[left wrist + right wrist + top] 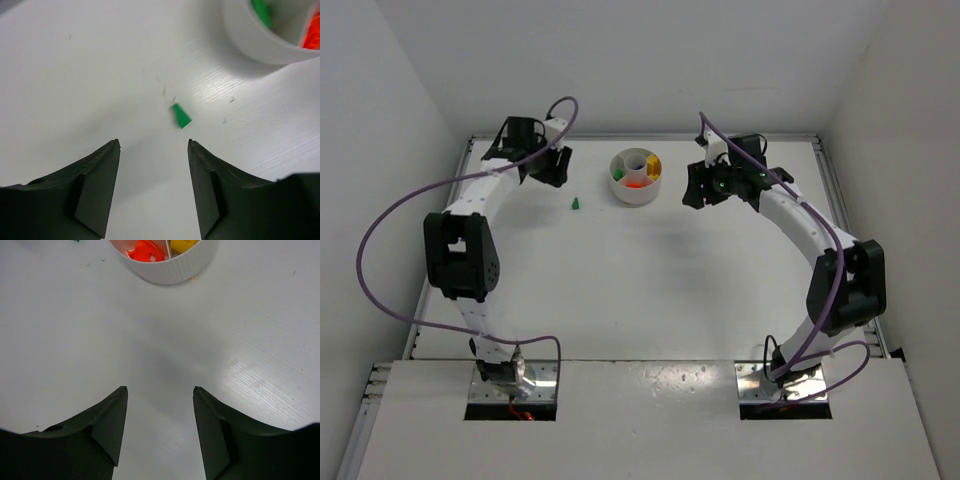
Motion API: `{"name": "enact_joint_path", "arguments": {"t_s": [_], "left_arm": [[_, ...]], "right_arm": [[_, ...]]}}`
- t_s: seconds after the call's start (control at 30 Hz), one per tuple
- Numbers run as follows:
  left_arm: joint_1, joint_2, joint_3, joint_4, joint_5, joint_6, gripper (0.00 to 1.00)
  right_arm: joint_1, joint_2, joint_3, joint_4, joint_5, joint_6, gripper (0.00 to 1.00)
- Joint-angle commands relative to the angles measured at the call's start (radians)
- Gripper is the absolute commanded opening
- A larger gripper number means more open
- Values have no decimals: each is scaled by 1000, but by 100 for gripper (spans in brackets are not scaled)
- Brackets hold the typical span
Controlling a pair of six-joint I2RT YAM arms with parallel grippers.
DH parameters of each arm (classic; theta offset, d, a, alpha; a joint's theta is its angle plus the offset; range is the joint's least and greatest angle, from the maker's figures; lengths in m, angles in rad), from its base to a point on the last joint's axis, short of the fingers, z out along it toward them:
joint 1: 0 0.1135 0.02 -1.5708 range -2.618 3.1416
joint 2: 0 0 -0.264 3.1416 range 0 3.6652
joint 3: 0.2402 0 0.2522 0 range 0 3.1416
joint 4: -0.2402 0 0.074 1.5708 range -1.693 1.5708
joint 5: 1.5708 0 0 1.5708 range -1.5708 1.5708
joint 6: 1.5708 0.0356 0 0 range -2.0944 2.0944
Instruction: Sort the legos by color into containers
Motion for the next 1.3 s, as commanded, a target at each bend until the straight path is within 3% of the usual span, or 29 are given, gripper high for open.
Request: {"name": "enact_joint_path", "arguments": {"t_s": [0.0,0.27,0.5,1.13,1.27], "left_arm": [[17,-64,-164,139,-86,-151,62],[5,-35,-280,205,-120,-355,61],[-41,41,-259,253,-195,-469,61],[-68,205,-151,262,-251,-504,59],[-68,216,-151,262,-251,-504,54]], "right_arm": [[-4,-44,-2,45,-24,-8,56],[-4,-44,-2,45,-24,-8,56],[-4,-34,-2,45,-24,-8,56],[-4,-16,-11,45,-15,-8,57],[-4,-16,-11,45,-15,-8,57]]}}
